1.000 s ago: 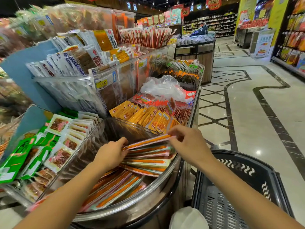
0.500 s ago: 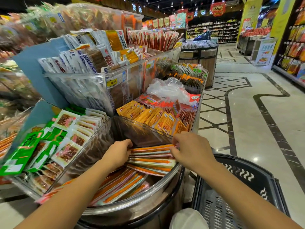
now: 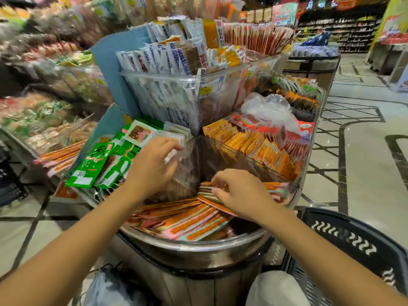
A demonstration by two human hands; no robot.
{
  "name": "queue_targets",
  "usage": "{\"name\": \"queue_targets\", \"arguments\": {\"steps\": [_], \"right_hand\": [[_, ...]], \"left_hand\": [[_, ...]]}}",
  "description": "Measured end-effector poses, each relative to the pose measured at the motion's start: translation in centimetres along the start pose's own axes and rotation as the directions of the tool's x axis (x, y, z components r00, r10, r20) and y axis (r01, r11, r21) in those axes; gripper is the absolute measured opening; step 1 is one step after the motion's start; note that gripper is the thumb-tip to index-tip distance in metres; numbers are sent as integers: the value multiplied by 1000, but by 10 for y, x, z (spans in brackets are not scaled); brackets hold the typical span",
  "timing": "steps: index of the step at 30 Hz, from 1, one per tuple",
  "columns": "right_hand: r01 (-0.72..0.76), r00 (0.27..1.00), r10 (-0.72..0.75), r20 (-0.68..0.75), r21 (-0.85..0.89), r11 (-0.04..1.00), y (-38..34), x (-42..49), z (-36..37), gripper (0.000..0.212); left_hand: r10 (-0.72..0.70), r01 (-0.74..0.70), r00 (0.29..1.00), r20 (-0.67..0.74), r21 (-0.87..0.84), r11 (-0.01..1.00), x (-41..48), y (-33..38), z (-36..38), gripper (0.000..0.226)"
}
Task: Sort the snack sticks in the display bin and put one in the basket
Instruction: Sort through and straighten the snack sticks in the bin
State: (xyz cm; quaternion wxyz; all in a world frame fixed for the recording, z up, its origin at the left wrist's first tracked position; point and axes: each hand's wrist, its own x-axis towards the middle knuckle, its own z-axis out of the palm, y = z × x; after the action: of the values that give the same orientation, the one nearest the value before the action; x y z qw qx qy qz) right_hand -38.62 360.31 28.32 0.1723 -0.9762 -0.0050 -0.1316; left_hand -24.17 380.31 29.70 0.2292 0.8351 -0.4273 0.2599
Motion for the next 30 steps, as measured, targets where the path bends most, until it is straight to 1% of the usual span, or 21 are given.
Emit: {"name": "queue_targets", "arguments": {"steps": [2, 4, 5, 6, 8, 15, 19, 21, 23, 25, 26, 28, 30], "right_hand": [[41, 989, -46, 137, 41, 998, -12, 11, 11, 26], [94, 939, -113, 326, 75, 993, -21, 19, 21, 29], [117, 905, -140, 401, 82, 990, -24, 21, 26, 31], [134, 879, -158, 450, 84, 987, -26, 22, 32, 32], [162, 861, -186, 474, 92, 983, -26, 21, 40, 33], [227, 876, -254, 410, 114, 967, -21, 20, 46, 34], [236, 885, -262, 385, 113, 965, -21, 21, 49, 23], [229, 901, -269, 339, 154, 961, -21, 20, 50, 21], [212, 930, -274, 245, 252, 944, -21, 18, 48, 23], [156, 963, -229, 141, 401, 903, -24, 15, 42, 24], [122, 978, -187, 87, 486, 865, -26, 13, 37, 22], [77, 997, -62, -46, 650, 756, -27, 13, 26, 19], [78, 979, 100, -178, 777, 625, -24, 16, 13, 20]], "left_hand": [[-21, 19, 999, 31, 49, 999, -12, -16, -2, 29], [-85, 80, 993, 76, 64, 995, -23, -27, 2, 36], [-128, 125, 988, 89, 39, 991, -27, -30, 4, 37], [-161, 160, 982, 96, 14, 987, -30, -32, 6, 37], [-183, 183, 979, 91, 5, 983, -31, -32, 9, 37], [-194, 196, 978, 76, -14, 981, -33, -32, 11, 37], [-194, 196, 978, 71, -14, 981, -32, -30, 9, 37], [-195, 197, 978, 71, -18, 980, -32, -30, 9, 36], [-196, 198, 978, 67, -23, 980, -33, -30, 9, 36], [-198, 200, 978, 64, -21, 980, -32, -30, 9, 36], [-203, 204, 977, 64, -16, 979, -32, -29, 8, 36], [-211, 212, 975, 71, -9, 977, -32, -28, 8, 37], [-199, 198, 978, 70, 12, 980, -32, -27, 9, 38]]}}
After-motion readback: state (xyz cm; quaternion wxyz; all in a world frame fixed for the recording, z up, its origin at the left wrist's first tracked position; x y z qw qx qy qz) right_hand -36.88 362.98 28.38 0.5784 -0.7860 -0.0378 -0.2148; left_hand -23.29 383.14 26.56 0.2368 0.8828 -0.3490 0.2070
